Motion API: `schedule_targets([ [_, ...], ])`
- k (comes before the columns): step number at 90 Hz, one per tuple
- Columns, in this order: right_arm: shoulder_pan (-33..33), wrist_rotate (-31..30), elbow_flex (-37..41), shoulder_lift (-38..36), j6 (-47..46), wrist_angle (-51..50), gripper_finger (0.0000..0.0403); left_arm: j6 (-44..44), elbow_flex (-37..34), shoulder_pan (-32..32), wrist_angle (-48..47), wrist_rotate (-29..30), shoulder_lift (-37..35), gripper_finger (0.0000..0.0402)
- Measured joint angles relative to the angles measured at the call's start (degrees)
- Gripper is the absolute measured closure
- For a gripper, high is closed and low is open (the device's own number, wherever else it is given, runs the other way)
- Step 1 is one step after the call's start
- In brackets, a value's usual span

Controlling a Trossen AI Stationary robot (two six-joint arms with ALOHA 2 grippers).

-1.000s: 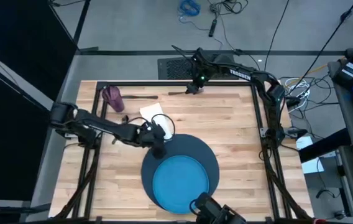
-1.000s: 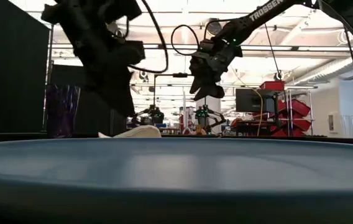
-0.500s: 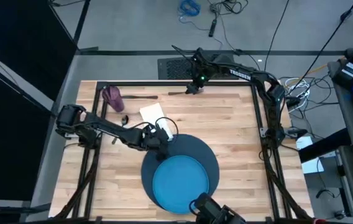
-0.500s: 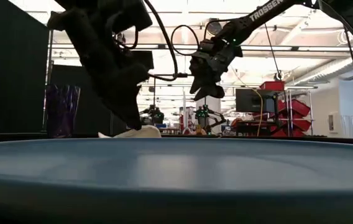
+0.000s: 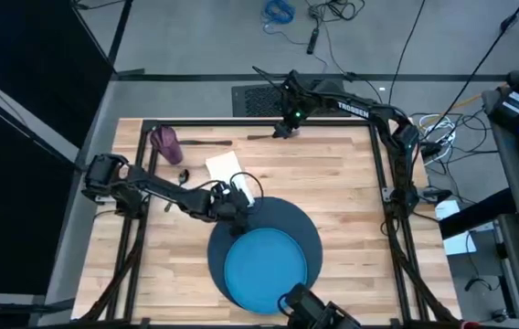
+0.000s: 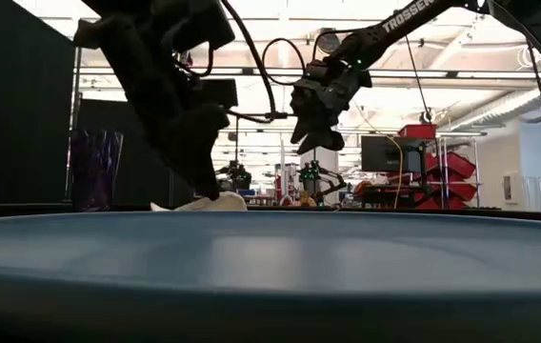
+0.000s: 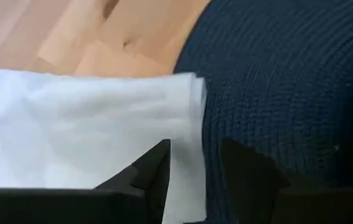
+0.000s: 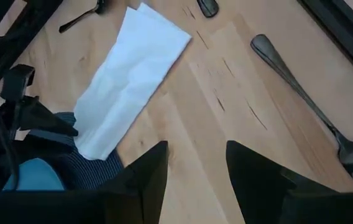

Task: Set table place
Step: Fold the white table napkin

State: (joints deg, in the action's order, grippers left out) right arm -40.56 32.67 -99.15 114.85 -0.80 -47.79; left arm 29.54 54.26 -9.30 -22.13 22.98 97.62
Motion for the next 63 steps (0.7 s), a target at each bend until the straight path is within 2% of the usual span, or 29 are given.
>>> schedule_targets([
  [63,-0.02,0.0,0.0,0.02,0.0,0.13,0.0255,-0.48,-0.15,2.12,0.37,-1.05,2.23,0.0272],
])
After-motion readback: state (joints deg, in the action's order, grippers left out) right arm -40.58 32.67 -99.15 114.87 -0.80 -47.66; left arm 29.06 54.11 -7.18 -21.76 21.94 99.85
